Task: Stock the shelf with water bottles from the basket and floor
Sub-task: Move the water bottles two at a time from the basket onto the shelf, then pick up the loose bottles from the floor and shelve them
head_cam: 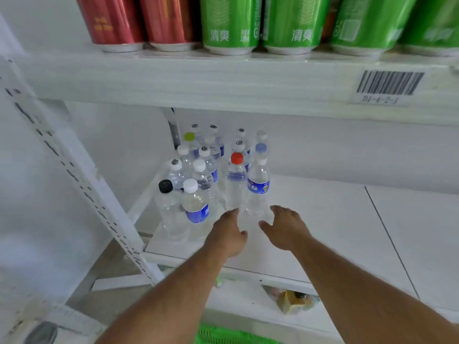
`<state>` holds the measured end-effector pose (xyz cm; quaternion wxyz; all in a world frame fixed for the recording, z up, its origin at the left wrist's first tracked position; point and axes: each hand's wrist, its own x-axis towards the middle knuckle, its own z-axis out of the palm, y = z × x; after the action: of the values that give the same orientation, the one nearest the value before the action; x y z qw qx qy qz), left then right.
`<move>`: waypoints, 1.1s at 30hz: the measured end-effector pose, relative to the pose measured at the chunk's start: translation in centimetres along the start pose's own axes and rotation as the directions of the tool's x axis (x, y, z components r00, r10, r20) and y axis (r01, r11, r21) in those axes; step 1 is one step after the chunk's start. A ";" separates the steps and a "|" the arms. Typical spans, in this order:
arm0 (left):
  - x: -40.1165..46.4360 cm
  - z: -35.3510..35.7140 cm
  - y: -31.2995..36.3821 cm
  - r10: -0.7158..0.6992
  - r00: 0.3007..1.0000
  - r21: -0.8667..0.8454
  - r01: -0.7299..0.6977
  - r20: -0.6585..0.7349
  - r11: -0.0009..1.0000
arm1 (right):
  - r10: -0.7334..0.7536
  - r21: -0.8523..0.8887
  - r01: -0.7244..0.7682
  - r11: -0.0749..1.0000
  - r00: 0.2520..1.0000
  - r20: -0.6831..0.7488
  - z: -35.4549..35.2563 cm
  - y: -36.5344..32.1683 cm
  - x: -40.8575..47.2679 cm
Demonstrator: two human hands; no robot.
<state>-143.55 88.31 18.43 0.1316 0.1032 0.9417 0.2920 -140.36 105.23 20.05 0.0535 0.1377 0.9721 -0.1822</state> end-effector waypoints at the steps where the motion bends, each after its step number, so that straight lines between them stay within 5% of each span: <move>1: -1.0 -0.6 -0.1 0.042 0.999 0.102 -0.044 0.022 0.994 | -0.030 -0.065 0.028 0.997 0.999 -0.027 0.0 -0.1 -1.3; 6: -6.3 -2.8 -0.7 0.161 0.980 0.400 -0.196 0.121 0.895 | -0.024 -0.184 0.019 0.983 0.999 -0.023 0.7 -1.2 -8.3; 18: -17.2 0.1 1.4 0.186 0.959 0.451 -0.265 0.213 0.852 | -0.010 -0.171 0.011 0.985 1.000 0.004 1.6 1.4 -21.5; 25: -25.7 8.0 4.5 0.161 0.940 0.450 -0.288 0.300 0.845 | 0.062 -0.045 -0.061 0.997 0.998 0.009 3.9 10.3 -32.0; 33: -34.9 20.7 8.8 0.125 0.853 0.417 -0.369 0.506 0.831 | 0.305 -0.050 -0.301 0.952 0.944 0.127 7.1 24.1 -45.1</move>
<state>-103.24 96.77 13.61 0.2784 0.3238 0.9040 0.0206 -89.93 112.98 12.26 0.1478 0.2719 0.9363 -0.1662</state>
